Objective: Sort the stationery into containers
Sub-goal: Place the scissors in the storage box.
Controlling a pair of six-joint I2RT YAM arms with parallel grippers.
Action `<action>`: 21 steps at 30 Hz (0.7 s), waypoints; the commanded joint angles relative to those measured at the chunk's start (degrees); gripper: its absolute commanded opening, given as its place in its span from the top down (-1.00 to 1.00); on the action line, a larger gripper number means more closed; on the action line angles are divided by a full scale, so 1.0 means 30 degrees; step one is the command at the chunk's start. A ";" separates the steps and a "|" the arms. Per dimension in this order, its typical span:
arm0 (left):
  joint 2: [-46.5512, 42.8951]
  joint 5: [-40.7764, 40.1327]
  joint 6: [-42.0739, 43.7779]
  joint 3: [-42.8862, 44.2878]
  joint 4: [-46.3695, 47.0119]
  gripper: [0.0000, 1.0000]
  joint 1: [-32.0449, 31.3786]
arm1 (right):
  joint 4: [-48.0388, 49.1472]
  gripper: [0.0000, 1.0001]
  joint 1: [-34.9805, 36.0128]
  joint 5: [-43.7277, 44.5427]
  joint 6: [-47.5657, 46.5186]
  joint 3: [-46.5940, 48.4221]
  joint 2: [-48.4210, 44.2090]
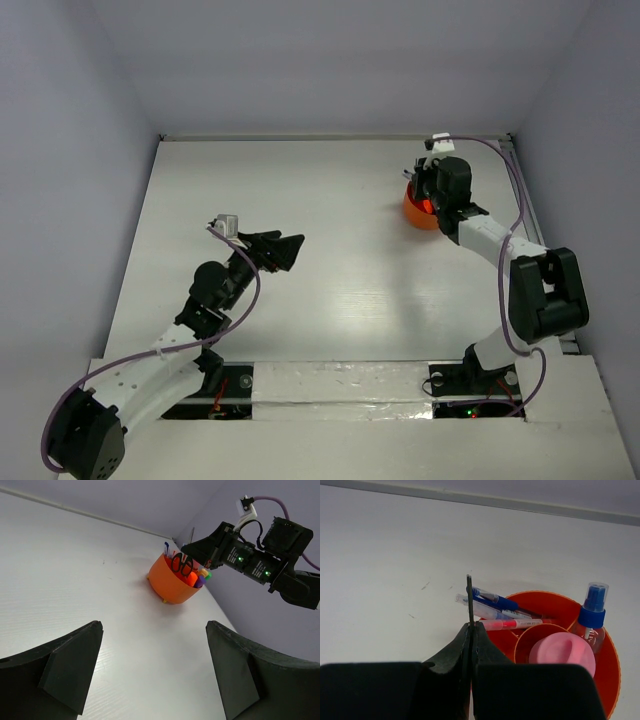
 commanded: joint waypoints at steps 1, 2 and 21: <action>0.0076 0.0294 0.0319 -0.0021 0.1108 -0.63 0.0079 | 0.2209 1.00 -0.0083 -0.0034 -0.1079 0.0307 0.0219; 0.0106 0.0382 0.0319 -0.0021 0.1109 -0.63 0.0079 | 0.2529 1.00 -0.0083 -0.0036 -0.1137 0.0249 0.0365; 0.0311 0.0471 0.0260 -0.0079 0.1401 -0.62 0.0255 | 0.4231 0.59 -0.0083 0.1458 -0.1197 -0.1450 0.0367</action>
